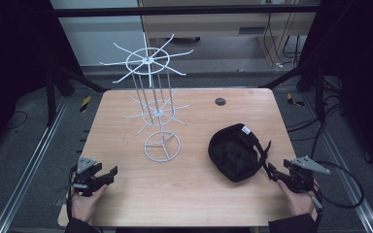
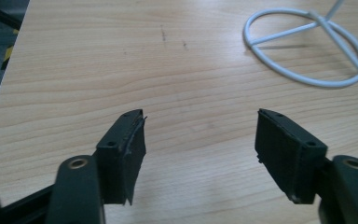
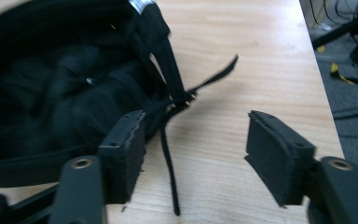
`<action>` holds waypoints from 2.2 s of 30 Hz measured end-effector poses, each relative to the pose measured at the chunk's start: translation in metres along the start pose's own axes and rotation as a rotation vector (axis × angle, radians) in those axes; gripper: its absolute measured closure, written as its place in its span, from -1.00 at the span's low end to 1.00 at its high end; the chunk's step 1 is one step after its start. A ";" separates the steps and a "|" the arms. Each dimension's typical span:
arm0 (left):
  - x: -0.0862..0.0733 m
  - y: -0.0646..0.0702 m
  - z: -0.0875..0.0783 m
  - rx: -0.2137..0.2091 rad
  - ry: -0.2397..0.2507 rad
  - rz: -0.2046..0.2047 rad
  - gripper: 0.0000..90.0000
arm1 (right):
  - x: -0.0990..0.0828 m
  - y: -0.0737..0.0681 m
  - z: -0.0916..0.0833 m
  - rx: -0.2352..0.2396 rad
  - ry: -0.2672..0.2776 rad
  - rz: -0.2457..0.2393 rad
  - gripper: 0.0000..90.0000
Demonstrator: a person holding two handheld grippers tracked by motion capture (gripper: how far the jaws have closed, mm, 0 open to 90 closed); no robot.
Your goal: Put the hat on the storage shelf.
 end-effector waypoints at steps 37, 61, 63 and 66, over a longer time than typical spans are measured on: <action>0.060 0.178 0.073 -0.263 0.009 0.231 0.06 | 0.055 -0.011 0.035 0.177 0.012 -0.047 0.32; 0.079 0.242 0.167 -0.274 -0.038 0.220 0.02 | 0.058 -0.018 0.088 0.199 -0.060 -0.049 0.32; 0.078 0.242 0.173 -0.279 -0.053 0.200 0.06 | 0.057 -0.019 0.092 0.198 -0.065 -0.051 0.33; 0.077 0.241 0.182 -0.284 -0.085 0.180 0.18 | 0.055 -0.019 0.095 0.212 -0.078 -0.048 0.37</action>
Point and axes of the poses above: each handheld gripper's, and its own axes: z roughly forward along the jaws, x roughly out of its top, y roughly to its right, the point moved 2 cm from there along z, roughly forward along the jaws, and after that the axes turned 11 degrees about -x, right-handed, at the moved point
